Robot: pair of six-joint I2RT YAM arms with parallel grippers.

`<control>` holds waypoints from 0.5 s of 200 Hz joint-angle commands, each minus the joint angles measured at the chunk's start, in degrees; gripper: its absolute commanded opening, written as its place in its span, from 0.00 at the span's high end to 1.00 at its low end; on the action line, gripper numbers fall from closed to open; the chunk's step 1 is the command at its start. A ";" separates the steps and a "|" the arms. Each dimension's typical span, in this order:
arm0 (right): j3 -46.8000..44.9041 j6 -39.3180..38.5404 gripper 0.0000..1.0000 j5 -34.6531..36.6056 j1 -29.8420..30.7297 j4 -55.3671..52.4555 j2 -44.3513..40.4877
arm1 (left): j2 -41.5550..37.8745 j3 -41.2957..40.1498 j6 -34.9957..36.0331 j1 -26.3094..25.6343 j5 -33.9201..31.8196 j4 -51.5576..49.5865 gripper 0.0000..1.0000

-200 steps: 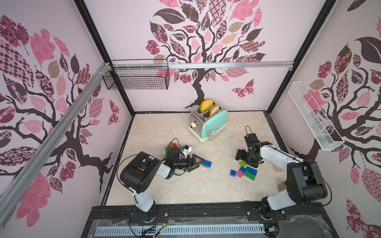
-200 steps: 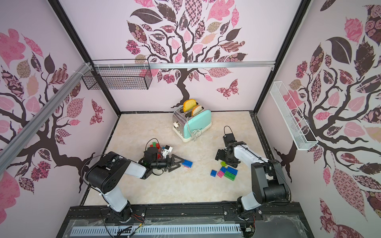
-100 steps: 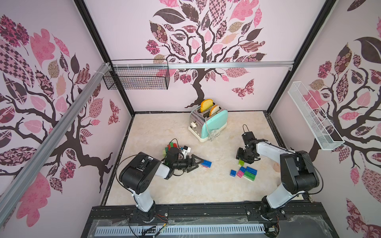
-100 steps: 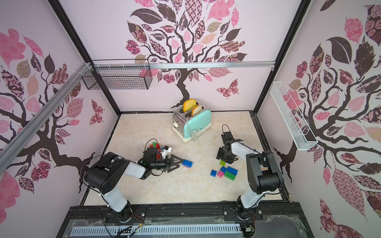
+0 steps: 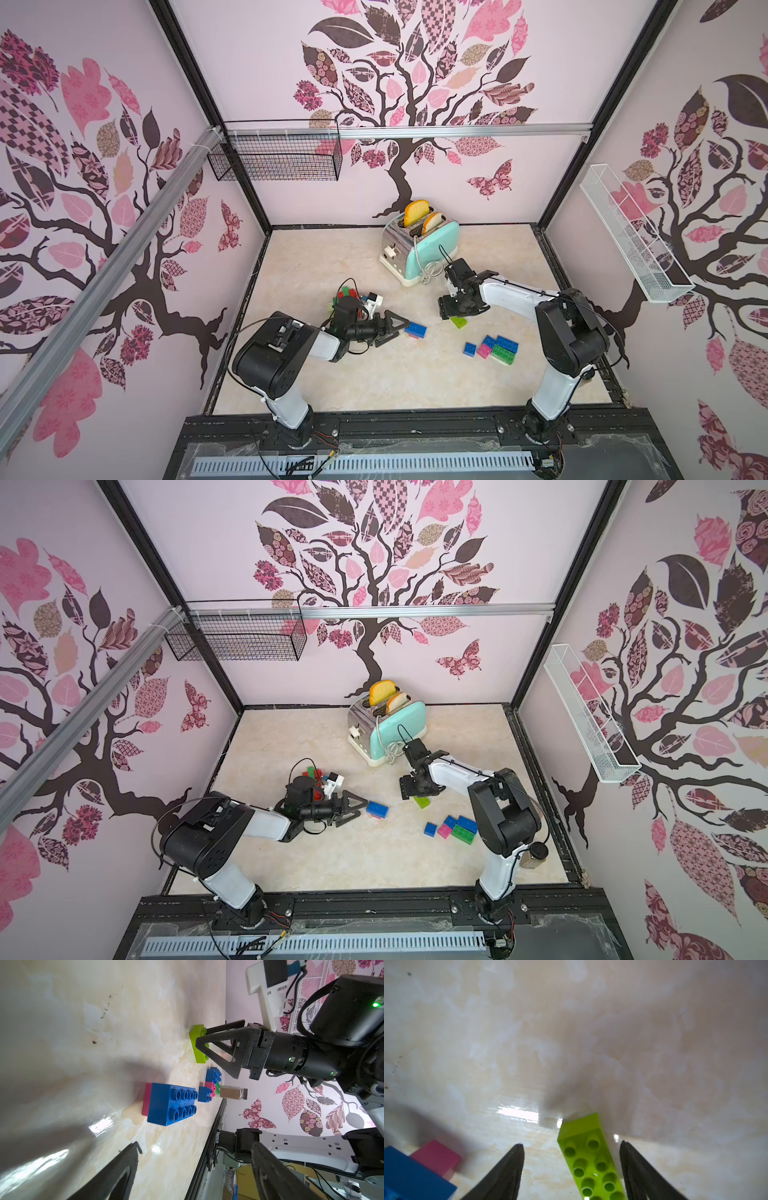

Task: Assemble a heart with lego
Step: Pick up the lego brick from the center of the board.

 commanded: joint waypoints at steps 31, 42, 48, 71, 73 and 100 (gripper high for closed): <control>-3.10 -4.56 0.29 2.77 0.41 -1.13 -3.69 | 0.64 -0.21 0.75 0.17 -0.48 0.19 0.12; -3.64 -4.64 0.34 3.34 0.57 -1.22 -3.71 | 0.66 0.01 0.72 0.18 -0.48 0.19 0.12; -3.70 -4.57 0.35 3.73 0.71 -1.39 -3.56 | 0.76 0.06 0.78 0.17 -0.48 0.15 0.12; -3.61 -4.90 0.44 5.40 1.60 -1.57 -3.18 | 0.82 0.23 0.87 0.20 -0.31 0.06 0.12; -3.64 -4.98 0.44 5.47 1.70 -1.54 -3.18 | 0.79 0.23 0.85 0.21 -0.37 0.00 0.12; -3.88 -5.48 0.48 5.52 2.61 -1.12 -3.47 | 0.70 -0.01 1.10 0.17 -0.39 -0.20 0.12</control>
